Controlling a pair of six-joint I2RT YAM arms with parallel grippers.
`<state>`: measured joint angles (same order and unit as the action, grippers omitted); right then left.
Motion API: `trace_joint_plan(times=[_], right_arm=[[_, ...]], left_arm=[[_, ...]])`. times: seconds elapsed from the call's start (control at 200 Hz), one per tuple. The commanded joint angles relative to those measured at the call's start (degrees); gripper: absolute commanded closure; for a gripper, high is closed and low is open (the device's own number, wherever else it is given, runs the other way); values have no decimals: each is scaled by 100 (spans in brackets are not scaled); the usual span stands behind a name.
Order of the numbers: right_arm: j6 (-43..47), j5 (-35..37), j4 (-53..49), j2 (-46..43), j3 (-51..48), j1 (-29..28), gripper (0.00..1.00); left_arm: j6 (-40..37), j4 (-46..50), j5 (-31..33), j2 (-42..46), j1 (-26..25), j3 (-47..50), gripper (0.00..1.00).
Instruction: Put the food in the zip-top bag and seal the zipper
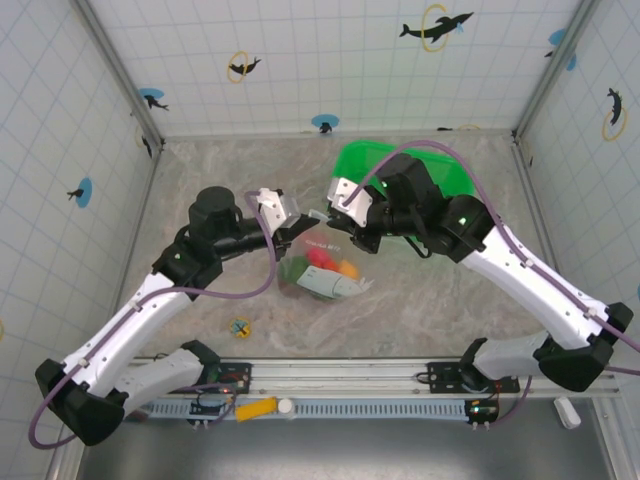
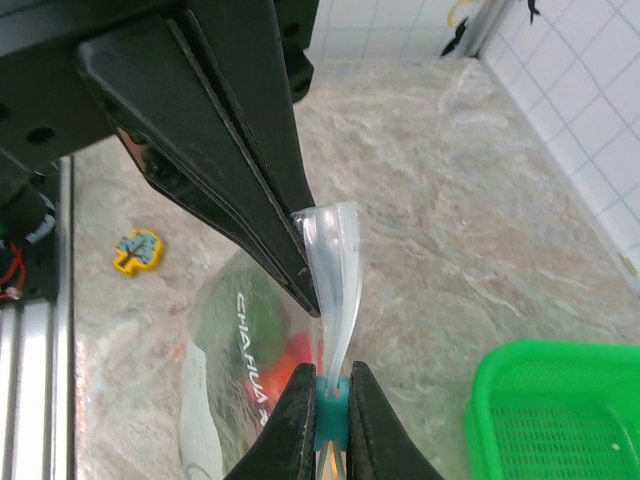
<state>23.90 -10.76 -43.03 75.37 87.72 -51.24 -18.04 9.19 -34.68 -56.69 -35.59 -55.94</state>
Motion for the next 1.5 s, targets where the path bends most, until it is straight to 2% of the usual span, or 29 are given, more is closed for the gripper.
trace_joint_plan(times=[0.0, 0.175, 0.375, 0.55, 1.116, 1.496], right_arm=[[77, 652, -1055, 134, 282, -111, 100], [66, 1164, -1399, 345, 572, -245, 100], [27, 1337, -1548, 340, 771, -263, 100], [-13, 1367, -1572, 207, 688, -205, 100], [-57, 1366, -1522, -185, 102, 86, 100], [-24, 1446, -1462, -370, -132, 220, 100]], left_arm=[[-590, 244, 606, 91, 79, -356, 100], [-845, 385, 854, 252, 77, -226, 100], [-735, 104, 963, 400, 123, -74, 100], [-279, -460, 594, 561, 477, 197, 100], [-265, -532, 1361, 795, 485, 191, 100], [-244, -515, 1597, 972, 502, 177, 100]])
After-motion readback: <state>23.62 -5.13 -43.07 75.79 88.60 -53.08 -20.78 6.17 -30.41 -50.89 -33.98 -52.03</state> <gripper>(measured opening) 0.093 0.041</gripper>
